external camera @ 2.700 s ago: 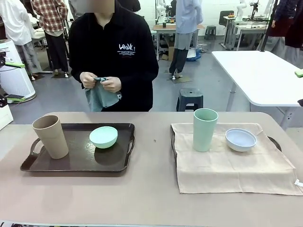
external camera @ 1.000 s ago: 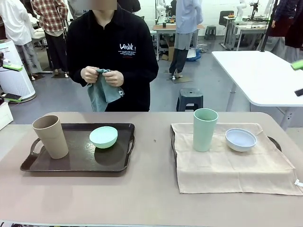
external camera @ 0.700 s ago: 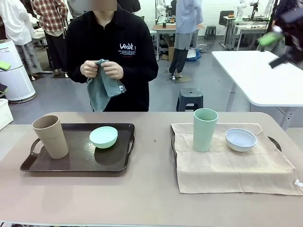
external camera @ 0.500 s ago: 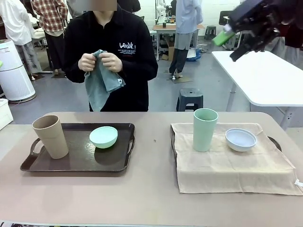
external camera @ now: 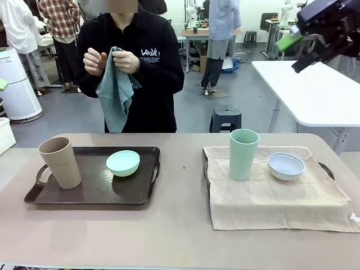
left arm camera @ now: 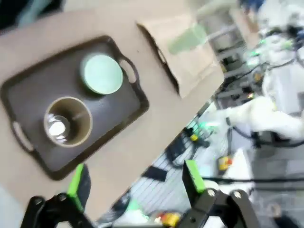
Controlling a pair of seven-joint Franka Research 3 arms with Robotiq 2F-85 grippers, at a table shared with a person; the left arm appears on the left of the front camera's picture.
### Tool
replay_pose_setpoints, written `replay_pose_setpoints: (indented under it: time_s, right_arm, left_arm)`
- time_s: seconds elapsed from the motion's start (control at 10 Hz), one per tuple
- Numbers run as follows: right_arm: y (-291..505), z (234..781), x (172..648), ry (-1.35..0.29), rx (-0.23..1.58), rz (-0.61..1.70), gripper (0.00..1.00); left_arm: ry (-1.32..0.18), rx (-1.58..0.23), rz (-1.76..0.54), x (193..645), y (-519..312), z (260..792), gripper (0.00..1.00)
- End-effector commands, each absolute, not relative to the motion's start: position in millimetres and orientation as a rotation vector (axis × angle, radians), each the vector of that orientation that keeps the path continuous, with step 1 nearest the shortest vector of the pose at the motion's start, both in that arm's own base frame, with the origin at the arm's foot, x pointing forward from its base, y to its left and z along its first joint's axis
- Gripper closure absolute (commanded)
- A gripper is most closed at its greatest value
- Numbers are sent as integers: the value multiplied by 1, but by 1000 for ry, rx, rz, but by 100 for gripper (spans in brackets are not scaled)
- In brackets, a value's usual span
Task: Set up a tray with a mat and arrange the tableware.
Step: Pick up the Picnic Bowl and Reusable plastic cup from the Handle tray in front of the human's position and hold them in the air.
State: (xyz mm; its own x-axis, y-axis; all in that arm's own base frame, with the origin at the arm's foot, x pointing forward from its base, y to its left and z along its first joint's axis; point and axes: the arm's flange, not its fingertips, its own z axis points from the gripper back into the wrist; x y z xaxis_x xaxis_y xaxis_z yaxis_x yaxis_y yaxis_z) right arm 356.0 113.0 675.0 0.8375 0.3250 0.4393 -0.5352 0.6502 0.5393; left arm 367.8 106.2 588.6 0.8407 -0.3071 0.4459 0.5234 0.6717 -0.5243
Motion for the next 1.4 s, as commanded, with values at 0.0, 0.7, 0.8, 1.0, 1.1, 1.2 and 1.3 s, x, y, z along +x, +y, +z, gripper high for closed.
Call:
replay_pose_setpoints:
  time_s: [0.0, 0.7, 0.8, 1.0, 1.1, 1.2, 1.3]
  right_arm:
    - [205, 672, 391, -239, 523, 586, 0]
    - [320, 631, 406, -147, 418, 720, 0]
    - [332, 628, 416, -118, 428, 743, 0]
    - [419, 603, 427, -198, 187, 550, 0]
    - [447, 595, 425, -214, 149, 538, 0]
    - [469, 588, 425, -193, 120, 564, 0]
    - [476, 586, 429, -189, 101, 583, 0]
  left_arm:
    - [-292, -557, -812, 436, 133, 555, 0]
    - [-395, -661, -1098, 475, 166, 499, 0]
    - [-395, -661, -1098, 475, 166, 499, 0]
    - [-533, -799, -1256, 457, 179, 514, 0]
    - [-592, -750, -1437, 432, 183, 505, 0]
    - [-574, -726, -1625, 410, 198, 488, 0]
    - [-513, -763, -1719, 407, 212, 473, 0]
